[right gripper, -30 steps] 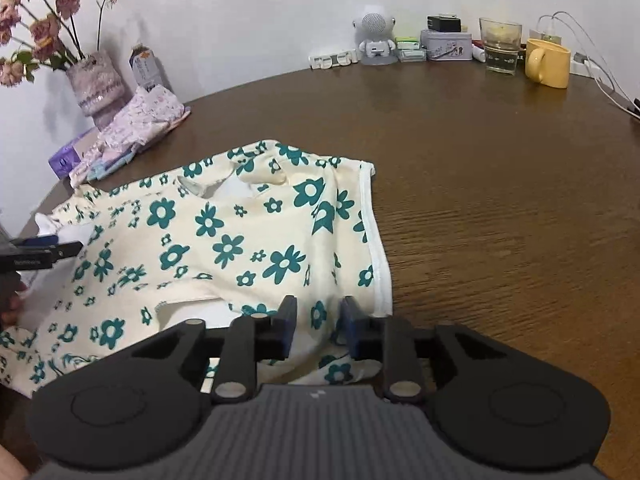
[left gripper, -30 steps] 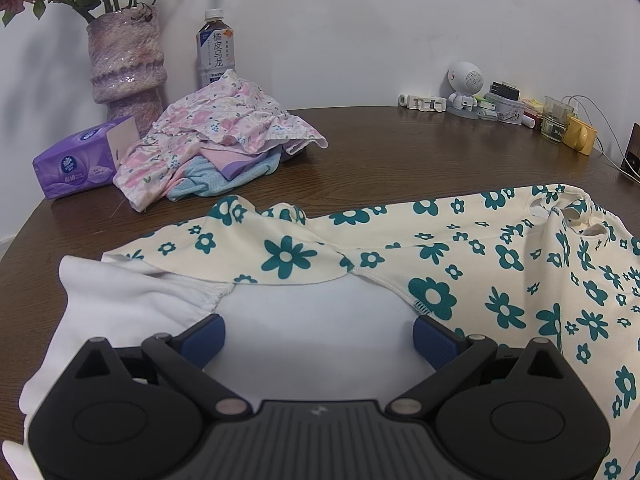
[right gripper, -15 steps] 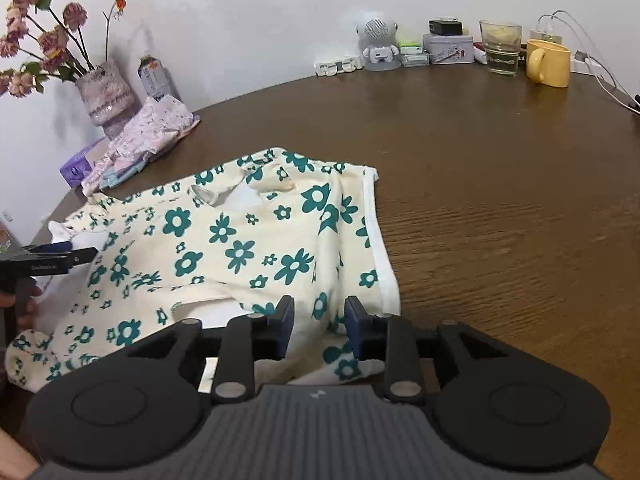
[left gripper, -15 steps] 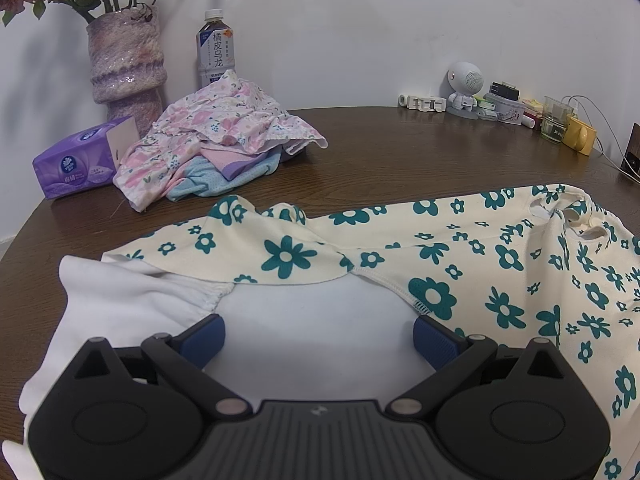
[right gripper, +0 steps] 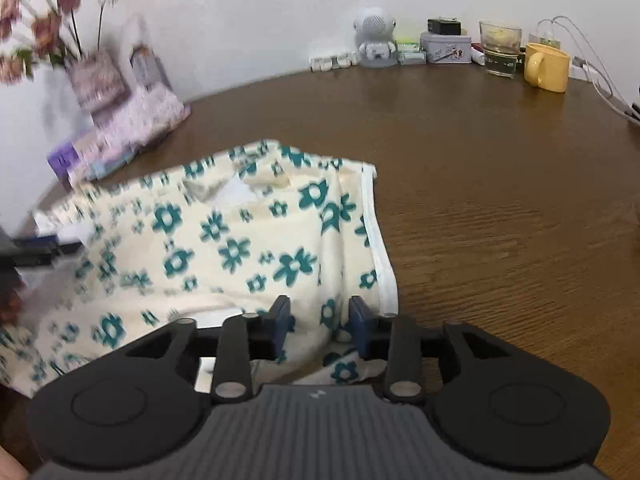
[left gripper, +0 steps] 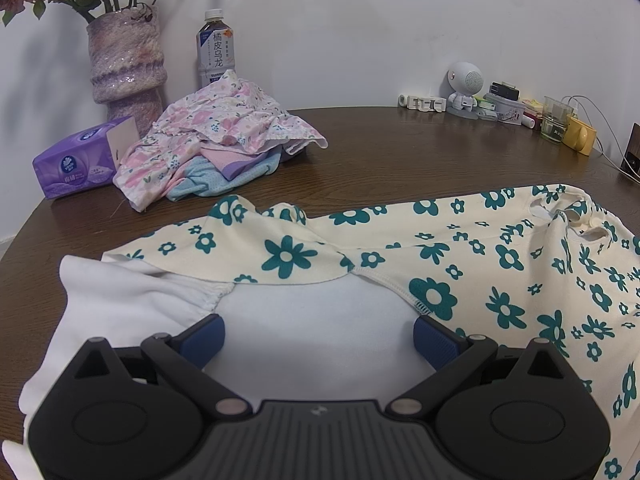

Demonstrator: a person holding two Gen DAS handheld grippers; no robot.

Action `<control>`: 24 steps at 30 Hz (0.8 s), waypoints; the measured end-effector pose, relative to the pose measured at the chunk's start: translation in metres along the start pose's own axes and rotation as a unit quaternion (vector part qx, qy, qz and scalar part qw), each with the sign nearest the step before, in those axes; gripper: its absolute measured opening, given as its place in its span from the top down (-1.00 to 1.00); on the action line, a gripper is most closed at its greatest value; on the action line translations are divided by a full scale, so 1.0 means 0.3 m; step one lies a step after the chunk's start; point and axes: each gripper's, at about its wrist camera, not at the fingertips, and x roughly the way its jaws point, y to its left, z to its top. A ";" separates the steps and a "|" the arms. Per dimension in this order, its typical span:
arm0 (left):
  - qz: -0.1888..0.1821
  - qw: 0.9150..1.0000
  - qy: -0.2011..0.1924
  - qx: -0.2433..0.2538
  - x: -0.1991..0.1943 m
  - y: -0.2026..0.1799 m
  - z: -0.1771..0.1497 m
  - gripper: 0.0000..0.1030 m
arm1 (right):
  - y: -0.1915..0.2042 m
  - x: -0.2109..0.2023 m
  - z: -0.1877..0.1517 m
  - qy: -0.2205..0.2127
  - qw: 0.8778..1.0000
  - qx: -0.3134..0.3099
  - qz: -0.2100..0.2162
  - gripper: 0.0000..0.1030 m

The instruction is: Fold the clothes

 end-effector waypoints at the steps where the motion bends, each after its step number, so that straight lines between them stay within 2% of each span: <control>1: 0.000 1.000 0.000 0.000 0.000 0.000 0.000 -0.96 | 0.004 0.005 -0.003 0.005 1.000 -0.011 -0.006 0.92; 9: 0.000 1.000 -0.001 0.000 0.001 0.001 0.000 -0.97 | -0.014 0.004 -0.013 -0.001 1.000 -0.023 -0.007 0.91; 13: 0.000 1.000 0.000 -0.007 -0.004 0.005 0.002 -0.95 | -0.060 -0.034 -0.003 -0.027 0.999 0.034 0.019 0.64; 15: 0.001 1.000 -0.002 -0.018 -0.022 0.008 0.006 -0.94 | -0.063 -0.073 0.001 -0.049 0.998 0.039 0.024 0.56; 18: -0.007 0.999 -0.018 -0.030 -0.080 0.007 0.009 -0.94 | -0.047 -0.125 0.005 -0.076 0.996 0.032 0.033 0.32; 24: -0.024 0.999 -0.040 -0.018 -0.232 -0.015 -0.020 -0.94 | 0.031 -0.135 -0.001 -0.075 0.995 -0.001 0.071 0.30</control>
